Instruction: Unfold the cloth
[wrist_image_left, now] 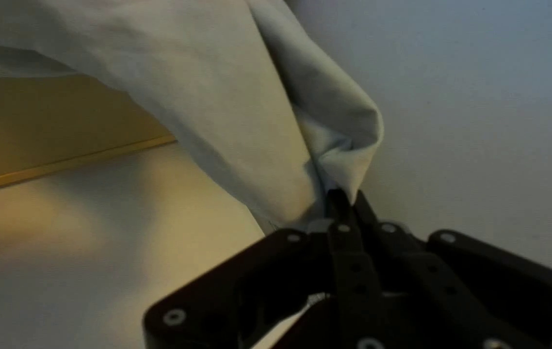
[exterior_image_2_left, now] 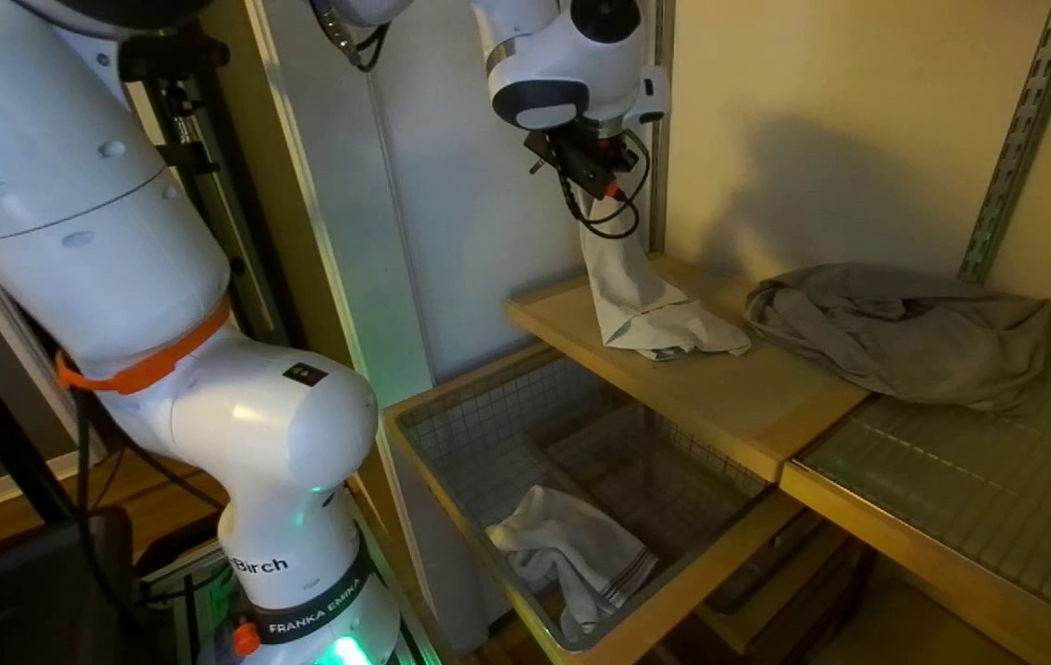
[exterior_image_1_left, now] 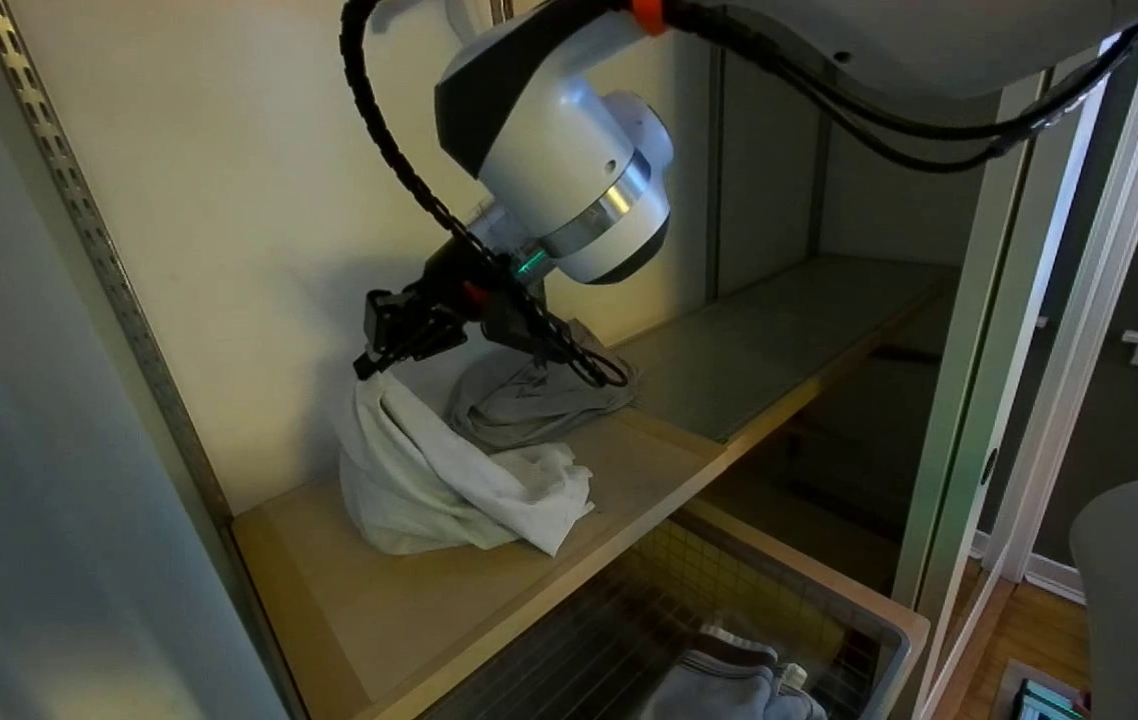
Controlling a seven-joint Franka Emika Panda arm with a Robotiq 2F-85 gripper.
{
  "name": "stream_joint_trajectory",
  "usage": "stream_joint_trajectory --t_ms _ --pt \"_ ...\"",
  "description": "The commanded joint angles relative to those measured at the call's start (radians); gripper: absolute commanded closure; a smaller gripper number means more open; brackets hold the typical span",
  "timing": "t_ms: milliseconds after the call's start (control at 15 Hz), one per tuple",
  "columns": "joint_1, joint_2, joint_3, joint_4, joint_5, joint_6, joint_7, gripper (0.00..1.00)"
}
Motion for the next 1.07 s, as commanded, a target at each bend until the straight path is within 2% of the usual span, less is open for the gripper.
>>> stream_joint_trajectory --t_ms 0,67,267,467,533,667,800,1000 --pt "-0.166 0.135 0.091 0.09 0.01 -0.102 0.055 0.67" --pt "-0.213 0.154 0.116 0.092 -0.078 -0.132 0.156 0.58" --pt "-0.347 0.19 0.187 0.114 -0.291 -0.205 0.339 0.36" --pt "-0.447 0.256 0.205 0.177 -0.537 -0.248 0.494 0.14" --pt "-0.471 0.28 0.205 0.204 -0.6 -0.296 0.525 0.05" --pt "-0.505 0.322 0.21 0.246 -0.702 -0.387 0.562 0.0" --pt "-0.53 0.365 0.224 0.292 -0.698 -0.506 0.535 0.0" --pt "-0.555 0.417 0.255 0.342 -0.632 -0.576 0.5 0.0"
